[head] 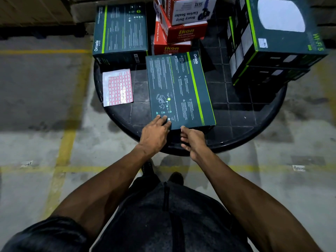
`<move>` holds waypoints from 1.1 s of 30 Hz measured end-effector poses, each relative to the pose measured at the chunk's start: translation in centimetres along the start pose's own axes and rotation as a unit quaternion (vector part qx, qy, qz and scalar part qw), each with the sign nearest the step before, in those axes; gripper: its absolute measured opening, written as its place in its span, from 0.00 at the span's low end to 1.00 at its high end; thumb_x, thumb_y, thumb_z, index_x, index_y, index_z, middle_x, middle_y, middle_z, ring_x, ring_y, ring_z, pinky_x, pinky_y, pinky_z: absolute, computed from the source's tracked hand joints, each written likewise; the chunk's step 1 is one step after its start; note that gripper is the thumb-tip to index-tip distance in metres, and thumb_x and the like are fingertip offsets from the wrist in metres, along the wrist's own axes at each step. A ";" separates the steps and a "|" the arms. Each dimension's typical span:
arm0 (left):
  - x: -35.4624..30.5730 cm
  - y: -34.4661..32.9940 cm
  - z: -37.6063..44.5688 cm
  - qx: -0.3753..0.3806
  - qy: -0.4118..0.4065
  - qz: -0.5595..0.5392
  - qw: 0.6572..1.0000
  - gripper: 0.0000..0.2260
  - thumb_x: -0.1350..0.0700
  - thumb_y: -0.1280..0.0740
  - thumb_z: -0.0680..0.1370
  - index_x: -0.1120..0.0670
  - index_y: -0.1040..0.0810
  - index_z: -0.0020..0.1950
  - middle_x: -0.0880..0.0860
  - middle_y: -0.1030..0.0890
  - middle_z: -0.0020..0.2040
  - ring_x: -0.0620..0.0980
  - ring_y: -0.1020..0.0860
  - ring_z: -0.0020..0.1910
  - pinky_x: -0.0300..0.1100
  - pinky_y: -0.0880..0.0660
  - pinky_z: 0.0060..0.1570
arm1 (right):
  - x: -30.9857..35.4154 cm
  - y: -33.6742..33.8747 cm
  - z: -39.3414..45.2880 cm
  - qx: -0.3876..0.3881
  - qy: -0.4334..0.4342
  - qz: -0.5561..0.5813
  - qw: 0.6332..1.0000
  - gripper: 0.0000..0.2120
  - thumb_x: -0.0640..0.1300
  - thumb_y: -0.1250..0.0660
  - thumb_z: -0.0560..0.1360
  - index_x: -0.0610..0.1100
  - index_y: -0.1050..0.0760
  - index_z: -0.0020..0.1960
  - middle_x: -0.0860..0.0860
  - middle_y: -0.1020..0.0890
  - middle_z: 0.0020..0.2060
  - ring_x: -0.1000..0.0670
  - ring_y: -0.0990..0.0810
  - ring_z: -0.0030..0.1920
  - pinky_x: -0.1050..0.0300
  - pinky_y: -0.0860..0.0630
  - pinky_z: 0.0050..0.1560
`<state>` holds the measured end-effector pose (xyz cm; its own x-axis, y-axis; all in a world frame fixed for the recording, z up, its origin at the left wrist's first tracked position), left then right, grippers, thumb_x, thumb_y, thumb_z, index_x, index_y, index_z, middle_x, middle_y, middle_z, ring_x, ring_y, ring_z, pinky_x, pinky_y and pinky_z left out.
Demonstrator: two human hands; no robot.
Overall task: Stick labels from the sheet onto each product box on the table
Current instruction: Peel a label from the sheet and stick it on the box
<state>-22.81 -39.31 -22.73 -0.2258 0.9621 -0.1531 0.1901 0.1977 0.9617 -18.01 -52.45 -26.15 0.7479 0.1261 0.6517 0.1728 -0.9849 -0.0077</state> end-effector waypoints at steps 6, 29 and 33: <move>0.0 0.1 -0.1 -0.002 0.003 0.001 1.000 0.19 0.53 0.43 0.83 0.52 0.34 0.75 0.51 0.37 0.77 0.54 0.41 0.77 0.47 0.35 0.69 | -0.3 -0.2 0.4 -0.023 0.018 0.006 1.000 0.09 0.45 0.29 0.77 0.43 0.27 0.41 0.49 0.24 0.35 0.54 0.26 0.35 0.60 0.30 0.32; 0.1 -0.6 0.0 -0.016 -0.013 0.009 1.000 0.20 0.53 0.45 0.84 0.53 0.36 0.76 0.53 0.38 0.77 0.55 0.42 0.77 0.46 0.39 0.71 | -0.6 -0.8 0.5 -0.085 0.002 0.032 0.996 0.13 0.45 0.28 0.75 0.44 0.28 0.35 0.49 0.25 0.30 0.52 0.29 0.29 0.62 0.34 0.26; 0.1 -0.6 -0.1 -0.028 -0.019 -0.004 0.999 0.19 0.54 0.44 0.83 0.54 0.33 0.74 0.55 0.35 0.76 0.57 0.40 0.76 0.47 0.38 0.71 | -0.5 -0.3 -0.4 -0.034 -0.004 0.045 0.998 0.11 0.45 0.29 0.76 0.45 0.26 0.38 0.50 0.23 0.34 0.54 0.26 0.34 0.59 0.28 0.34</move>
<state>-23.01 -39.36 -23.26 -0.1910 0.9670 -0.1685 0.1341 0.1958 0.9714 -18.69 -52.29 -26.13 0.7640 0.0375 0.6441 0.0607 -0.9981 -0.0140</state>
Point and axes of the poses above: each hand's wrist, its own z-axis towards the middle knuckle, its own y-axis out of the back of the hand, x = y × z, the point moved 4 cm from there along z, towards the middle knuckle
